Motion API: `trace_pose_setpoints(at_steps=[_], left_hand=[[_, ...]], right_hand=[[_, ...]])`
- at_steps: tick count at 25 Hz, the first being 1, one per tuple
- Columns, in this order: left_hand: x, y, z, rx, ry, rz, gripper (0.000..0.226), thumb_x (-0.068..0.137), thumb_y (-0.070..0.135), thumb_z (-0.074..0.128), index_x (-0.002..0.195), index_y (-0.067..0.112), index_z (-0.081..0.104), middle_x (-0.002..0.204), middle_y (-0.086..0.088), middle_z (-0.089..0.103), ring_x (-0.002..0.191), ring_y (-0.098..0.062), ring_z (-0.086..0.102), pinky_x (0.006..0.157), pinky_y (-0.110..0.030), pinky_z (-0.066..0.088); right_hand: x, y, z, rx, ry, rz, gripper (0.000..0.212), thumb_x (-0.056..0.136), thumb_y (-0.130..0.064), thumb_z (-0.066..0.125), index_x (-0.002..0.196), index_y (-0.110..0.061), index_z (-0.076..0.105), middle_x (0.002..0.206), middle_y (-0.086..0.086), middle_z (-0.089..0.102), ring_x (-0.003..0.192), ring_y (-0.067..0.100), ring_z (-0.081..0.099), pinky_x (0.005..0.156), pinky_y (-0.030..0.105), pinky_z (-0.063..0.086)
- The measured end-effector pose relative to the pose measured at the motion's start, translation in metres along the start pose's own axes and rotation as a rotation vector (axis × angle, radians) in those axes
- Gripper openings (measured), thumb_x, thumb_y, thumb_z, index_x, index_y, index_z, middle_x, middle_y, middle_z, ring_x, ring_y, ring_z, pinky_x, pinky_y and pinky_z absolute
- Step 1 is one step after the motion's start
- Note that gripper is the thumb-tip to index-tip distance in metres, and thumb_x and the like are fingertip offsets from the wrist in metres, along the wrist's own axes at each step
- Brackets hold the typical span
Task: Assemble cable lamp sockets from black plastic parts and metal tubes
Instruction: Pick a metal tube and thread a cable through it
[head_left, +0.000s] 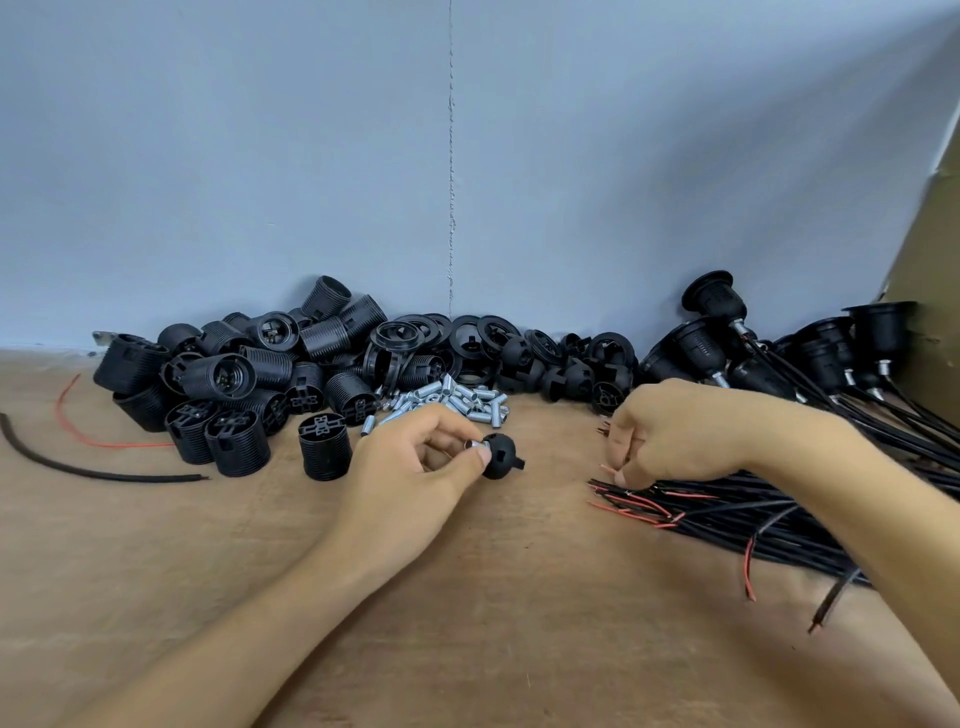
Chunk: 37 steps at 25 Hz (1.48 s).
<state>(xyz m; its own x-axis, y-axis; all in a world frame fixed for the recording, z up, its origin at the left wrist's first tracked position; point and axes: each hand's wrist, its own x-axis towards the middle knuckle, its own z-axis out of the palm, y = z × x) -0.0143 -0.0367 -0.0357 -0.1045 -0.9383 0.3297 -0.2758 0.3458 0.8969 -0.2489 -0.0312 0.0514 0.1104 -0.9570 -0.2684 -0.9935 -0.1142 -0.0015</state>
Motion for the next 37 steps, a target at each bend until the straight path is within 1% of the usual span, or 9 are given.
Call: trace_pose_setpoints(at_steps=[2,7,13,16,22,25,29,32,37], left_hand=[[0.0,0.0,0.0,0.011,-0.001,-0.006,0.017,0.084,0.016,0.08,0.082,0.031,0.076,0.075,0.008,0.071,0.064,-0.006,0.06,0.063,-0.028,0.054],[-0.004,0.003,0.003,0.101,-0.016,0.049,0.018,0.083,0.018,0.081,0.079,0.034,0.075,0.073,0.014,0.069,0.063,0.001,0.057,0.061,-0.012,0.045],[-0.005,0.005,0.004,0.172,-0.005,0.084,0.016,0.085,0.022,0.079,0.079,0.036,0.073,0.08,0.017,0.07,0.072,-0.004,0.063,0.065,-0.013,0.047],[-0.002,0.003,0.001,0.085,0.013,0.019,0.014,0.088,0.019,0.075,0.084,0.032,0.074,0.081,0.012,0.072,0.071,-0.009,0.066,0.067,-0.021,0.053],[0.003,0.003,-0.003,-0.179,0.05,-0.118,0.019,0.093,0.0,0.067,0.089,0.016,0.075,0.082,-0.002,0.074,0.068,-0.017,0.074,0.058,-0.021,0.056],[0.003,0.001,-0.004,-0.218,0.042,-0.145,0.023,0.093,-0.006,0.064,0.092,0.014,0.075,0.086,-0.004,0.073,0.073,-0.022,0.076,0.063,-0.024,0.06],[0.001,0.0,-0.002,0.04,-0.043,-0.076,0.035,0.087,-0.006,0.067,0.093,0.028,0.074,0.09,0.012,0.072,0.079,-0.009,0.072,0.072,-0.02,0.057],[-0.002,0.003,0.0,0.219,-0.08,-0.007,0.035,0.083,0.002,0.064,0.094,0.035,0.071,0.091,0.023,0.07,0.088,-0.002,0.067,0.082,-0.023,0.055],[-0.006,0.01,0.002,0.284,-0.139,-0.001,0.033,0.066,0.022,0.05,0.091,0.033,0.067,0.091,0.017,0.072,0.081,-0.003,0.068,0.08,-0.038,0.058]], right_hand=[[0.003,-0.006,0.005,-0.042,0.054,-0.006,0.019,0.09,-0.025,0.065,0.101,-0.012,0.073,0.099,0.004,0.072,0.094,0.024,0.064,0.083,0.031,0.052],[0.006,-0.004,0.01,0.271,0.208,-0.088,0.003,0.085,-0.023,0.074,0.084,-0.026,0.074,0.078,-0.009,0.072,0.076,0.005,0.063,0.071,0.018,0.049],[0.013,-0.031,0.031,0.734,0.612,-0.324,0.008,0.089,-0.023,0.073,0.084,-0.027,0.07,0.07,-0.012,0.065,0.063,0.0,0.056,0.063,0.009,0.042],[0.014,-0.025,0.021,0.806,0.546,-0.325,0.007,0.089,-0.022,0.073,0.094,-0.025,0.07,0.078,-0.008,0.069,0.069,0.006,0.061,0.069,0.016,0.048],[0.01,0.003,0.012,0.337,0.038,-0.103,0.015,0.083,-0.034,0.08,0.092,-0.024,0.074,0.087,-0.005,0.074,0.082,0.008,0.066,0.081,0.024,0.05],[0.014,-0.006,0.019,0.406,0.235,-0.163,0.008,0.084,-0.032,0.079,0.083,-0.027,0.073,0.078,-0.006,0.072,0.07,-0.001,0.06,0.068,0.012,0.045],[0.013,-0.023,0.026,0.768,0.625,-0.288,0.005,0.085,-0.03,0.078,0.085,-0.03,0.073,0.07,-0.017,0.065,0.06,-0.003,0.052,0.061,0.007,0.04],[0.01,-0.04,0.037,0.839,0.59,-0.378,0.005,0.086,-0.026,0.078,0.087,-0.029,0.074,0.072,-0.017,0.066,0.061,-0.002,0.053,0.062,0.011,0.043],[0.008,-0.029,0.025,0.585,0.423,-0.332,0.013,0.083,-0.029,0.078,0.095,-0.031,0.072,0.088,-0.009,0.07,0.073,0.0,0.059,0.067,0.011,0.043]])
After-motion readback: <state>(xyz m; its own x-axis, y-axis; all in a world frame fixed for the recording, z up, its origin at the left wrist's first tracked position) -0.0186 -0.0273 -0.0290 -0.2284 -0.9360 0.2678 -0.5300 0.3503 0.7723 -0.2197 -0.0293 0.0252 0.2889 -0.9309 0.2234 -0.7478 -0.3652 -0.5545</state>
